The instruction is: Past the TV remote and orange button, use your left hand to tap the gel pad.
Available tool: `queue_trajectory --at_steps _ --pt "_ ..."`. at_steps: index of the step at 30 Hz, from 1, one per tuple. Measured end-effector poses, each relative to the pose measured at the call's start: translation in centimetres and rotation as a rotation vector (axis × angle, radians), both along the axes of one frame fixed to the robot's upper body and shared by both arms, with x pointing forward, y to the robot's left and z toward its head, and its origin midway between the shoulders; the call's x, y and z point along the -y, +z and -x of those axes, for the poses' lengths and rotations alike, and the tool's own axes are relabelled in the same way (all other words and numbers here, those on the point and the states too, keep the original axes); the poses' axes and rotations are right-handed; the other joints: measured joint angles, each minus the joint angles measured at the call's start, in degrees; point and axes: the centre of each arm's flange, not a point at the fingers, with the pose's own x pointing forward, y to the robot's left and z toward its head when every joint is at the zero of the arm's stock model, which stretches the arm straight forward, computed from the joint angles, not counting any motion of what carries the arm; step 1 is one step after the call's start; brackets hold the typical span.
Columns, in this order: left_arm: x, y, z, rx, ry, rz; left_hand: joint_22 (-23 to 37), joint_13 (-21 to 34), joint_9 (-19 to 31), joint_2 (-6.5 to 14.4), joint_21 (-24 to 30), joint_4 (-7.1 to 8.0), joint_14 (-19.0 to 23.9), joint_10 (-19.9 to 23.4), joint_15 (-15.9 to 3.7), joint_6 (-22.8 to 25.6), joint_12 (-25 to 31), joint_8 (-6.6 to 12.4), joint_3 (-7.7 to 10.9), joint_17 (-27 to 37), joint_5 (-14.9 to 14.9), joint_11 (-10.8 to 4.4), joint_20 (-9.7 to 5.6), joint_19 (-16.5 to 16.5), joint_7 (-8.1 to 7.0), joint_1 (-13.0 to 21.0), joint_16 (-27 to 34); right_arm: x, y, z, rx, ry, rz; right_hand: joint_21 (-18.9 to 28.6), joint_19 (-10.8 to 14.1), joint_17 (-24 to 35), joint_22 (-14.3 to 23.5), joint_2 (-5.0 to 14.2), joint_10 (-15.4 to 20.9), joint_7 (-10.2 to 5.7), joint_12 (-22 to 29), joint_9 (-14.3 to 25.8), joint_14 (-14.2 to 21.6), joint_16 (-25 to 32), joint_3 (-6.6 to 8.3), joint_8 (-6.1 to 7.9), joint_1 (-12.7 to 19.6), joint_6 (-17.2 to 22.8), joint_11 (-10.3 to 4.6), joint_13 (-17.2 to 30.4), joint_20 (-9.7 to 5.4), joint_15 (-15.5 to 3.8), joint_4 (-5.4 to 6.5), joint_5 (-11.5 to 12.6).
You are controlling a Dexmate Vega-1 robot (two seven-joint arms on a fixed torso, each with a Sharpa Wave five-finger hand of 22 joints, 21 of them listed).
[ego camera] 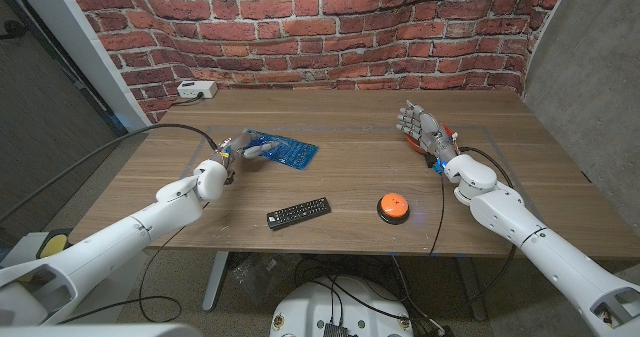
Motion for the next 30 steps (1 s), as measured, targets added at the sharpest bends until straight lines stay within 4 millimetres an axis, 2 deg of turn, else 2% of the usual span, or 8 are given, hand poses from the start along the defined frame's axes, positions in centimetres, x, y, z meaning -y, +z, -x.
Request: queue_trajectory --at_steps 19,30 --pt "0.51 -0.1 -0.2 -0.02 0.079 -0.111 0.0 0.0 0.0 0.0 0.0 0.24 0.0 0.3 0.0 0.2 -0.4 -0.35 -0.24 0.0 0.0 -0.32 0.0 0.0 -0.2 0.0 -0.3 -0.23 -0.04 -0.11 -0.008 0.002 0.009 0.0 0.4 0.0 0.0 0.0 0.1 0.0 -0.4 0.0 0.0 0.0 0.0 0.0 0.0 0.0 0.13 0.0 0.41 0.0 0.0 0.0" --pt "0.45 -0.38 -0.52 -0.03 0.091 -0.119 0.0 0.0 0.0 0.0 -0.1 0.33 0.5 0.3 -0.1 0.5 -0.6 -0.57 -0.33 0.0 0.0 -0.31 -0.32 0.3 -0.51 0.0 -0.3 -0.28 -0.1 -0.15 -0.012 -0.002 0.012 0.0 0.4 0.0 0.0 0.0 0.3 0.0 -0.4 0.1 0.0 0.0 0.0 0.0 0.0 0.0 0.32 0.0 0.4 0.0 0.0 0.0"
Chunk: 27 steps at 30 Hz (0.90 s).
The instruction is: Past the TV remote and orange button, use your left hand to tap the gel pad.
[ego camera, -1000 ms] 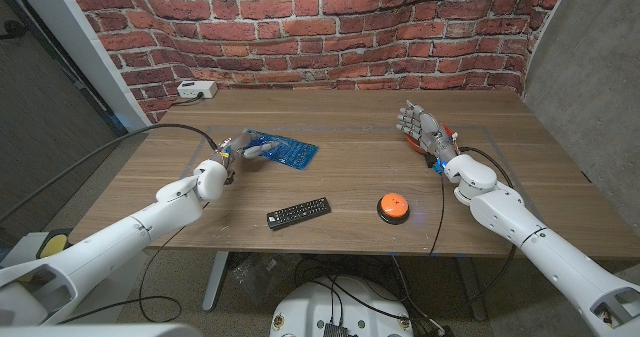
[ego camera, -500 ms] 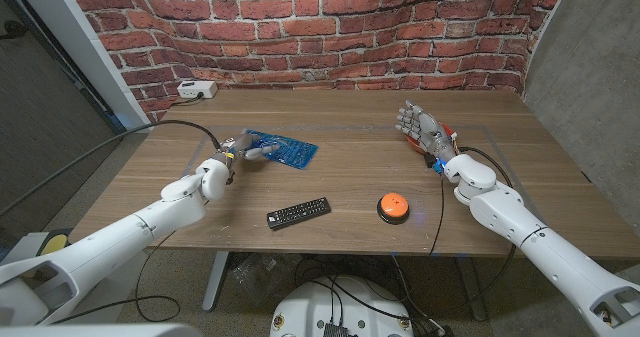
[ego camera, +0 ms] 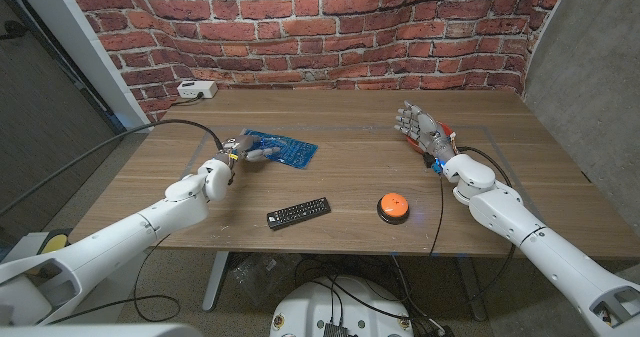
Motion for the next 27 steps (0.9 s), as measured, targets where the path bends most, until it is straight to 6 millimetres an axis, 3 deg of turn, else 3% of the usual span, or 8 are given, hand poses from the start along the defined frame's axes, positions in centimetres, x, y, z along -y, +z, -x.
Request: queue_trajectory --at_steps 27 --pt "0.9 -2.1 -1.5 -0.086 -0.046 0.043 -0.1 -0.1 0.0 0.5 -0.1 0.14 -0.1 0.0 0.02 0.3 -0.7 -0.21 -0.14 0.0 0.0 -0.25 0.32 0.3 -0.29 -0.5 -0.5 -0.3 -0.1 0.5 -0.011 0.004 0.011 0.0 0.0 0.0 0.0 0.0 0.0 0.0 0.0 0.1 0.0 0.0 0.0 0.0 0.0 0.0 0.0 0.0 0.0 0.0 0.0 0.0"
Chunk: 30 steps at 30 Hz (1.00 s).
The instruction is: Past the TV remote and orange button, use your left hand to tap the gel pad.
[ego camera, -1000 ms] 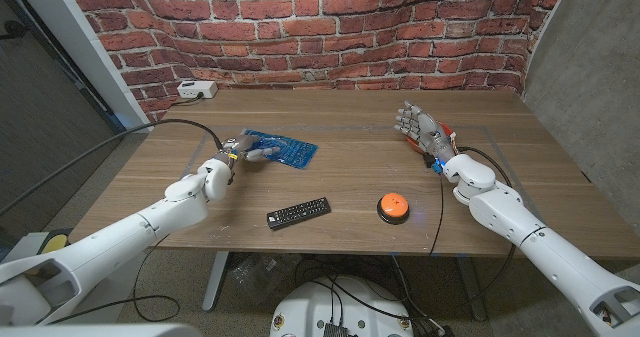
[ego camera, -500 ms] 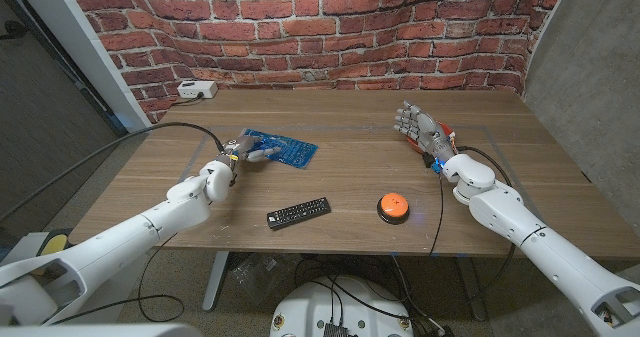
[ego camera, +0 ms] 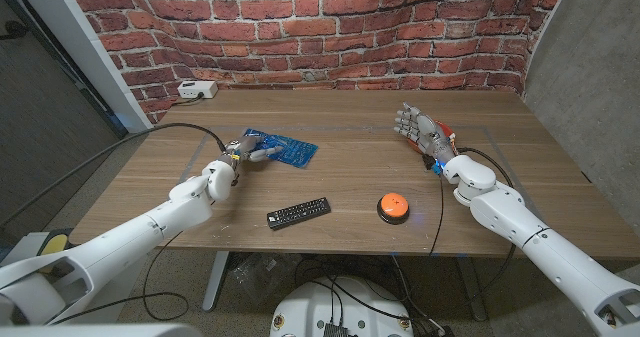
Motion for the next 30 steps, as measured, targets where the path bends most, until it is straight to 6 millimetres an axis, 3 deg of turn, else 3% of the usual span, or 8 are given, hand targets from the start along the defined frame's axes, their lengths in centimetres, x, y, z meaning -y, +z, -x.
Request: queue_trajectory --at_steps 18,30 --pt "0.51 -0.59 -0.49 -0.047 0.002 -0.016 0.0 -0.1 0.0 -0.5 -0.1 0.23 0.2 -0.1 0.08 0.1 -0.2 -0.42 -0.23 0.0 0.0 0.16 -0.04 0.0 0.11 0.5 0.1 -0.01 0.01 0.02 -0.002 0.004 0.002 0.0 0.0 0.0 0.0 0.0 0.0 0.21 0.0 0.0 0.0 0.0 0.0 0.0 0.0 0.2 0.0 0.0 0.0 0.0 0.0 0.0" --pt "0.47 -0.3 0.33 -0.039 0.011 -0.025 0.1 -0.1 0.0 0.1 0.1 0.23 0.3 -0.1 -0.03 0.1 -0.2 -0.32 -0.23 0.1 0.0 0.16 -0.15 0.1 0.11 -0.1 0.0 0.06 0.0 0.03 -0.003 0.006 0.006 0.0 0.0 0.0 0.0 0.0 0.3 0.21 0.0 0.0 0.0 0.0 0.0 0.0 0.0 0.2 -0.3 0.0 0.0 0.0 0.0 0.0"
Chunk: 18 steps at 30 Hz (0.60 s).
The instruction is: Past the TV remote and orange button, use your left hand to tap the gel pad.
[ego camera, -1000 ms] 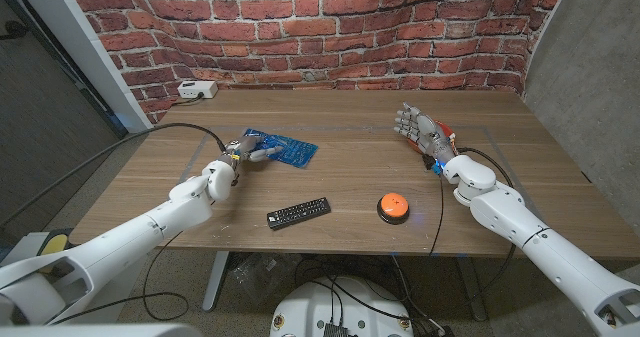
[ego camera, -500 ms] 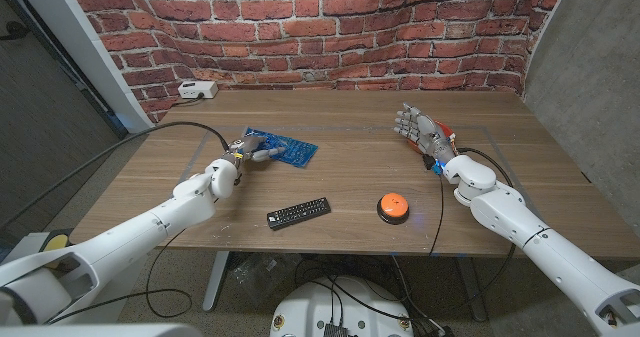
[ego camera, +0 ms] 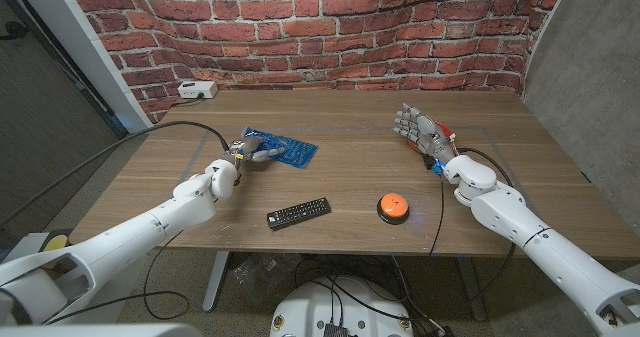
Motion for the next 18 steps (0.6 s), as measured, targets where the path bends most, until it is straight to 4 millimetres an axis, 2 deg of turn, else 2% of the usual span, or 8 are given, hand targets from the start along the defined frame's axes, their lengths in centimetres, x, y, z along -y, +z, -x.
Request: queue_trajectory --at_steps 18 --pt "-0.5 1.8 1.9 0.073 -0.007 0.02 0.1 0.4 0.1 0.0 0.0 0.0 0.6 1.3 0.05 0.6 0.7 0.11 0.0 0.1 0.0 0.03 -0.18 0.2 0.57 0.0 0.3 -0.2 0.1 0.3 0.009 0.004 -0.001 0.0 0.0 0.0 0.0 0.0 0.0 0.0 -0.4 0.0 0.0 0.0 0.25 0.0 0.0 0.0 0.0 0.0 0.0 0.0 -0.25 0.0"
